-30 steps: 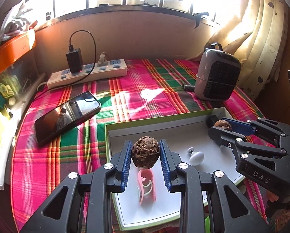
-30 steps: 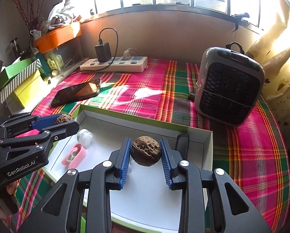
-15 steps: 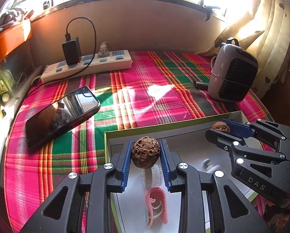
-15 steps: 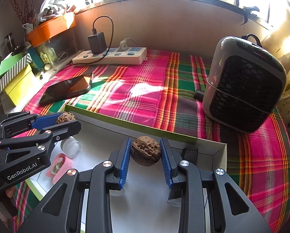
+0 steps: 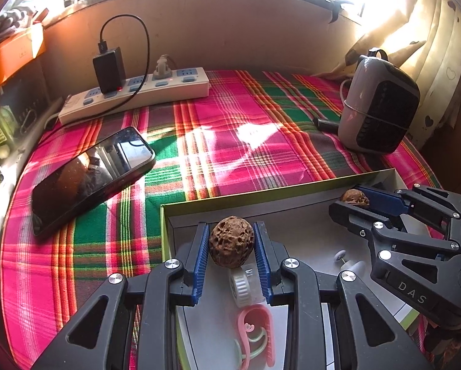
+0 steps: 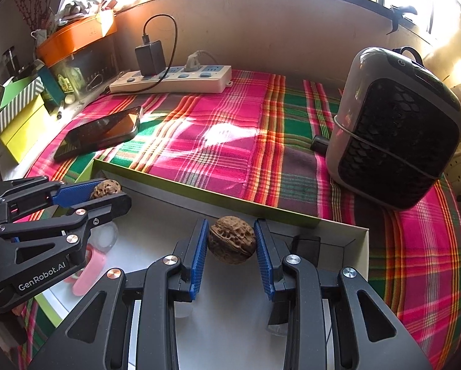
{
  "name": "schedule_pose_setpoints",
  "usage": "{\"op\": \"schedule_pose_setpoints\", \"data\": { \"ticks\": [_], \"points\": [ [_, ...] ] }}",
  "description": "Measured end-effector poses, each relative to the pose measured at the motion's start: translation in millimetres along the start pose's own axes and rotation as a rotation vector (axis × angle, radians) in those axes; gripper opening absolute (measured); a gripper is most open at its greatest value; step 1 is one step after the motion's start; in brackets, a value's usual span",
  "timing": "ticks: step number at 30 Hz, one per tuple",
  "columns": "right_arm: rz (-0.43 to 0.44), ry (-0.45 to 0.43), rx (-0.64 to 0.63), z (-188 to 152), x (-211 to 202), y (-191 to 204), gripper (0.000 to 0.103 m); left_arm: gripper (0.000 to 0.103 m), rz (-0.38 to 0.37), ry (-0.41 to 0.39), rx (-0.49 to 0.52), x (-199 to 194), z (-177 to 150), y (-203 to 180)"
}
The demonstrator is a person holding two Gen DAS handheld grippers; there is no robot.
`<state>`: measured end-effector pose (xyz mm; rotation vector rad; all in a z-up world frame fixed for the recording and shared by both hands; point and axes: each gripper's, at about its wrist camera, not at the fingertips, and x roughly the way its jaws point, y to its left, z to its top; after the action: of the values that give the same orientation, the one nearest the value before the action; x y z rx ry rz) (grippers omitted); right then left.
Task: Organize objects
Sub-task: 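Carry both walnuts with both tools over and into the tray, then open the left tool releasing its walnut while the right tool releases its walnut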
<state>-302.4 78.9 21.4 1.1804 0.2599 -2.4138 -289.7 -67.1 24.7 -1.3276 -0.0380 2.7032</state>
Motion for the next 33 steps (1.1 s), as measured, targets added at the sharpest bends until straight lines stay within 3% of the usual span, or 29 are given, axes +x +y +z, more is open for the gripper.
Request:
{"op": "schedule_pose_setpoints", "data": {
  "ticks": [33],
  "points": [
    [-0.060, 0.063, -0.031, 1, 11, 6, 0.032, 0.027, 0.032, 0.018, 0.024, 5, -5, -7]
  ]
}}
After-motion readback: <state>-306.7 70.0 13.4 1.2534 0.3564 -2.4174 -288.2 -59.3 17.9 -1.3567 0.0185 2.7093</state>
